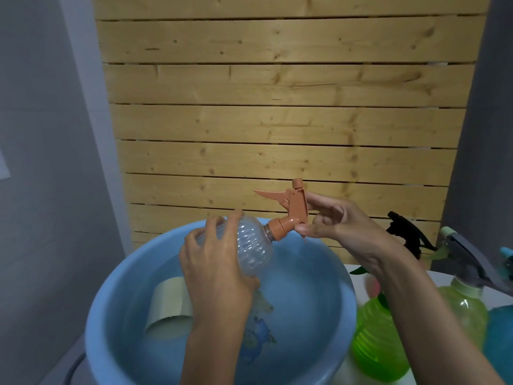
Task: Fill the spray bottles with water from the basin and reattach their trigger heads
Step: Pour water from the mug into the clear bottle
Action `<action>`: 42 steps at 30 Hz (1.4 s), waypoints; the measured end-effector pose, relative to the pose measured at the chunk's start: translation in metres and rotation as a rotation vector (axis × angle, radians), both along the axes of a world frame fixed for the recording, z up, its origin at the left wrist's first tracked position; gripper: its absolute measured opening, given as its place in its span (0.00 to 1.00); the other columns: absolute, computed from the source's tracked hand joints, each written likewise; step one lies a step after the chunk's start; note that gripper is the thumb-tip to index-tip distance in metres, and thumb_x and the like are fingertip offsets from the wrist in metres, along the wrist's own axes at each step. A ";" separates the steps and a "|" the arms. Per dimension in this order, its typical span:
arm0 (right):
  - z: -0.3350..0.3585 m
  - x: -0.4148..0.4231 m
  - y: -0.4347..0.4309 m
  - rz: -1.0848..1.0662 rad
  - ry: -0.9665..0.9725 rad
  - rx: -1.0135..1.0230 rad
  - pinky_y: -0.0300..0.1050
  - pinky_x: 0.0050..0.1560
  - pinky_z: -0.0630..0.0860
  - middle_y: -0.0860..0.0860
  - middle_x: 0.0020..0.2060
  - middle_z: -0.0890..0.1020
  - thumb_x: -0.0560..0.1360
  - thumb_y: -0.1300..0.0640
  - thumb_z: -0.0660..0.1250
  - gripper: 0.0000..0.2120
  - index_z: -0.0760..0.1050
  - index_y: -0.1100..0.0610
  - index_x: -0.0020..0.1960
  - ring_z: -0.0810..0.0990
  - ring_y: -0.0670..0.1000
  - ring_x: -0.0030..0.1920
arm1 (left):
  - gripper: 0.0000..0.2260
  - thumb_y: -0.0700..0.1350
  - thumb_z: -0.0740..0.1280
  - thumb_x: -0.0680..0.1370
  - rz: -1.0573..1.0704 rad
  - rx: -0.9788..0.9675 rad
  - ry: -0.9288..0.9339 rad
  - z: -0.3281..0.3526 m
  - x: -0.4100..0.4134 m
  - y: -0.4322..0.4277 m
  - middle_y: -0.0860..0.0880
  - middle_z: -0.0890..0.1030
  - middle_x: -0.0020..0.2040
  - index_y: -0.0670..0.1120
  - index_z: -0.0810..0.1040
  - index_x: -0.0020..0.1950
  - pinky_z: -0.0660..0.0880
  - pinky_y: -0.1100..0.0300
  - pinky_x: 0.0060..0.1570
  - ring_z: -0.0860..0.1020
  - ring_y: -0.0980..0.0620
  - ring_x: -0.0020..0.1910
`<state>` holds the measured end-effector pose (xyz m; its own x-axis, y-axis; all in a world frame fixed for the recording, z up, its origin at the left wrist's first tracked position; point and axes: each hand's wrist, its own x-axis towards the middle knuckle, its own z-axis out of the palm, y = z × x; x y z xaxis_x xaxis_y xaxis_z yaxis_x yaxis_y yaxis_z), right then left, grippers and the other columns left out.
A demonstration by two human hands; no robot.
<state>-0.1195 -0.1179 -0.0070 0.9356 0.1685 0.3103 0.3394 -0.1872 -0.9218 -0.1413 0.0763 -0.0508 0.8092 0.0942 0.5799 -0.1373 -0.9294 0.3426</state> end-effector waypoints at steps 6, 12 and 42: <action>-0.005 -0.002 -0.005 0.022 -0.145 -0.018 0.36 0.49 0.74 0.45 0.43 0.83 0.65 0.71 0.74 0.28 0.77 0.56 0.64 0.72 0.51 0.44 | 0.47 0.45 0.79 0.56 -0.016 -0.032 -0.050 -0.002 0.000 0.001 0.55 0.69 0.67 0.60 0.63 0.71 0.65 0.53 0.61 0.66 0.47 0.64; -0.011 0.003 -0.006 0.013 -0.186 -0.025 0.54 0.46 0.68 0.65 0.56 0.79 0.65 0.72 0.74 0.24 0.82 0.54 0.58 0.76 0.57 0.48 | 0.46 0.44 0.80 0.56 -0.027 -0.014 -0.052 -0.002 0.000 0.001 0.57 0.69 0.66 0.61 0.64 0.69 0.64 0.55 0.60 0.66 0.49 0.64; -0.003 -0.006 -0.006 0.133 0.209 -0.101 0.35 0.31 0.74 0.54 0.43 0.86 0.67 0.70 0.73 0.21 0.78 0.59 0.59 0.81 0.49 0.36 | 0.46 0.39 0.80 0.51 -0.045 0.072 -0.039 0.001 -0.002 0.000 0.55 0.71 0.63 0.61 0.68 0.65 0.60 0.56 0.60 0.67 0.47 0.60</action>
